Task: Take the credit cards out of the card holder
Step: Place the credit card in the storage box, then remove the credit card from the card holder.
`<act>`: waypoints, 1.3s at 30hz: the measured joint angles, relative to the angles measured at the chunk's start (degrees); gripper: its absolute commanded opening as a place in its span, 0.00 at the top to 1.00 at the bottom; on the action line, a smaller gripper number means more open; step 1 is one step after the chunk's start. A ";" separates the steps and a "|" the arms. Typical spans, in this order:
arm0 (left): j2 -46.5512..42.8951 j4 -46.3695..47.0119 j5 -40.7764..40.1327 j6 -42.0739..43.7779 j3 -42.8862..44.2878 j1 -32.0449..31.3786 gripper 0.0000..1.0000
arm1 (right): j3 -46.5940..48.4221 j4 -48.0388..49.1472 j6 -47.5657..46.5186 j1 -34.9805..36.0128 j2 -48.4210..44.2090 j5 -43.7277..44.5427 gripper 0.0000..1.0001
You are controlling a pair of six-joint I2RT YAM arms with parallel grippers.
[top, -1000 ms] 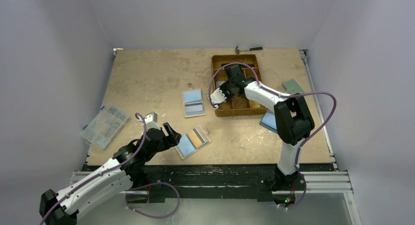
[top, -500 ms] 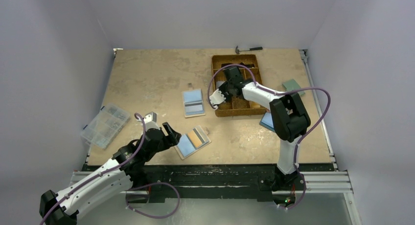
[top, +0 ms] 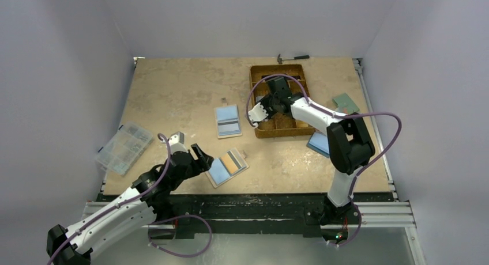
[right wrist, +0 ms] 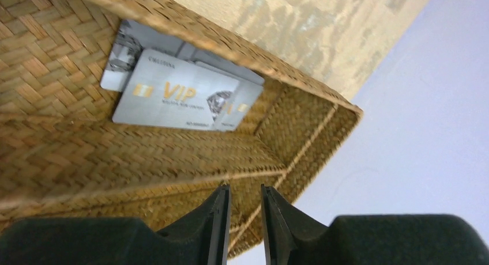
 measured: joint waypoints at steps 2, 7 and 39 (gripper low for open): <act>-0.48 0.04 0.07 0.00 0.00 0.00 0.28 | 0.00 -0.46 0.70 -0.04 -1.66 -0.17 0.64; -2.27 0.70 0.72 -0.20 -0.02 0.00 0.23 | 0.00 -3.17 4.52 -0.20 -6.43 -1.44 0.59; -4.85 27.47 12.72 -6.03 -11.98 0.00 0.19 | -16.06 -7.72 70.38 0.13 -25.51 -55.10 0.49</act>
